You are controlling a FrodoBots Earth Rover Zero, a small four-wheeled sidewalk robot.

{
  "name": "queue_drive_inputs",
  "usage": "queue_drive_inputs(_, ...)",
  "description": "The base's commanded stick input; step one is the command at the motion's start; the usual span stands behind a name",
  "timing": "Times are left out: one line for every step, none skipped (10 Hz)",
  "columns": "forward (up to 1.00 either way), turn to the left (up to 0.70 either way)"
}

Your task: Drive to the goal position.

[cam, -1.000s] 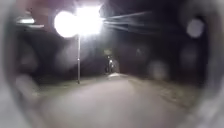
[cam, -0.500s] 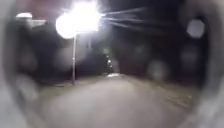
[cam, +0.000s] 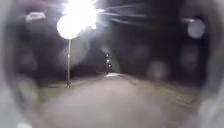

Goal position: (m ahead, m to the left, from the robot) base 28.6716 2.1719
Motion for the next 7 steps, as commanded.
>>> queue_drive_inputs(1.00, 0.07)
queue_drive_inputs(1.00, 0.07)
queue_drive_inputs(1.00, 0.07)
queue_drive_inputs(1.00, 0.06)
queue_drive_inputs(1.00, 0.06)
queue_drive_inputs(1.00, 0.08)
queue_drive_inputs(1.00, 0.09)
